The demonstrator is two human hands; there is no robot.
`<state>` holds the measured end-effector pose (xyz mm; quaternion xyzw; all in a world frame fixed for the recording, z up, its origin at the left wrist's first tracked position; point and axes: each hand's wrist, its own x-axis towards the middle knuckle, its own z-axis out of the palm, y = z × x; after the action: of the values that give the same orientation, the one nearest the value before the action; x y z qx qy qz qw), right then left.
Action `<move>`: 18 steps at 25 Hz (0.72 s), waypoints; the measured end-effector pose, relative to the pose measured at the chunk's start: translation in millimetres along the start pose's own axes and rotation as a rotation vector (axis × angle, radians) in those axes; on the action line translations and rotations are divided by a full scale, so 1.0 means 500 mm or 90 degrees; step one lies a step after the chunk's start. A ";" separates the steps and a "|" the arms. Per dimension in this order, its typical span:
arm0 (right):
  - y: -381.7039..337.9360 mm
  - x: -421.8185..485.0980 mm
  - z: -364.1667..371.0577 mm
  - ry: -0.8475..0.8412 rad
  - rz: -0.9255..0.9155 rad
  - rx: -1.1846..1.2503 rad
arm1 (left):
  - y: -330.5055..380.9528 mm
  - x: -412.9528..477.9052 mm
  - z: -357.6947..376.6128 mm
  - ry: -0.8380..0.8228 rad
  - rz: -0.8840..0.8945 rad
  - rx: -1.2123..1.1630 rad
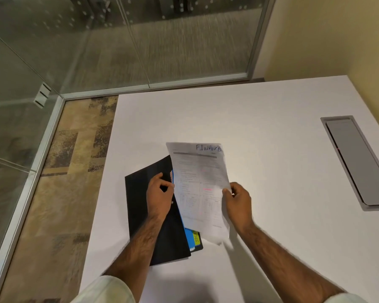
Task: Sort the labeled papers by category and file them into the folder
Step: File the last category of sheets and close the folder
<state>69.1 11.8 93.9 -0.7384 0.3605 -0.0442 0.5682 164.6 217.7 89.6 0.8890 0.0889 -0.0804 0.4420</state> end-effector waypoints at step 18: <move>0.057 0.030 0.122 -0.210 0.090 -0.165 | 0.049 0.022 0.049 0.025 -0.012 0.053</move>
<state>95.4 49.3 42.3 -0.7753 0.3160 0.1642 0.5215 179.3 184.5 91.2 0.9071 0.1025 -0.0702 0.4022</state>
